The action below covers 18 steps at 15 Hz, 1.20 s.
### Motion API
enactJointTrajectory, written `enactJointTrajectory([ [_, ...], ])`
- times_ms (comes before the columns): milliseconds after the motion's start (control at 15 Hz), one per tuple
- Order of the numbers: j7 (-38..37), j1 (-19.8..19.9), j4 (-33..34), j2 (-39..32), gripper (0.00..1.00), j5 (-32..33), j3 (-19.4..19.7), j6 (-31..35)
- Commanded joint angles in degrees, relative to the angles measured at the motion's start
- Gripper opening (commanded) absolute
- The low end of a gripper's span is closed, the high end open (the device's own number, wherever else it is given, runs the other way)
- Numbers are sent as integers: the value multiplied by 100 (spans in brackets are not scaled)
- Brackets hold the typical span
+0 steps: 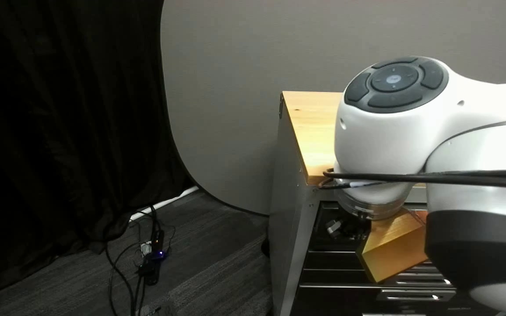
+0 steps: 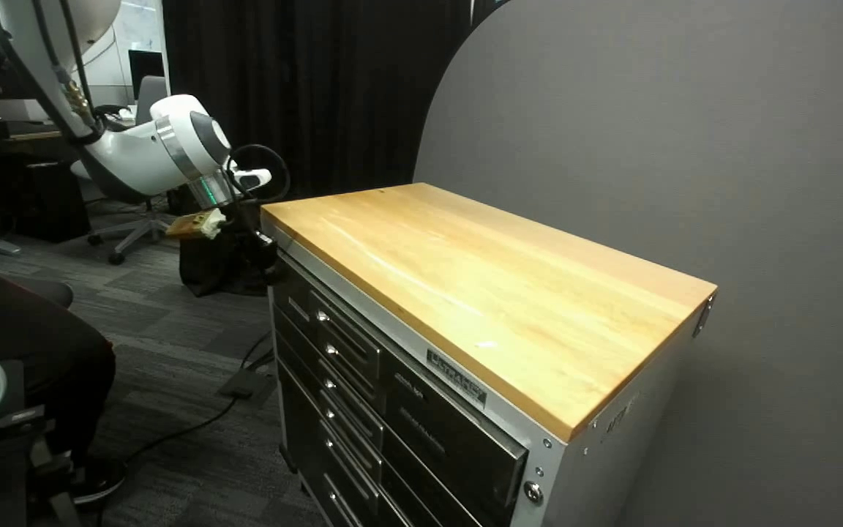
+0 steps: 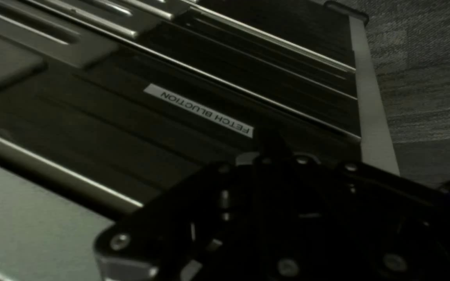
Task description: Put the screwdriver in the first top drawer then close the drawer
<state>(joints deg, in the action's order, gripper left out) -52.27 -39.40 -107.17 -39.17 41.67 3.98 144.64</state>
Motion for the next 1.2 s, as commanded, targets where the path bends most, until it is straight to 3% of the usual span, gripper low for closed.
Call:
enactJointTrajectory([
  [0, -687, -257, 226, -32, 4, 814, 368, 229],
  [267, -861, -33, 33, 136, 8, 1205, 111, 59],
  [333, -583, 90, -173, 353, 30, 1049, -67, -40],
  [467, 80, 459, -595, 871, 32, 626, -467, -117],
  [667, 1233, 1011, -922, 1611, 54, -350, -1080, -706],
  [933, 2720, 1428, -889, 2563, 85, -2012, -1637, -2095],
  [1067, 3004, 1490, -768, 3044, 99, -2441, -1725, -2926],
  [1133, 3149, 1538, -688, 3228, 100, -2627, -1774, -3305],
])
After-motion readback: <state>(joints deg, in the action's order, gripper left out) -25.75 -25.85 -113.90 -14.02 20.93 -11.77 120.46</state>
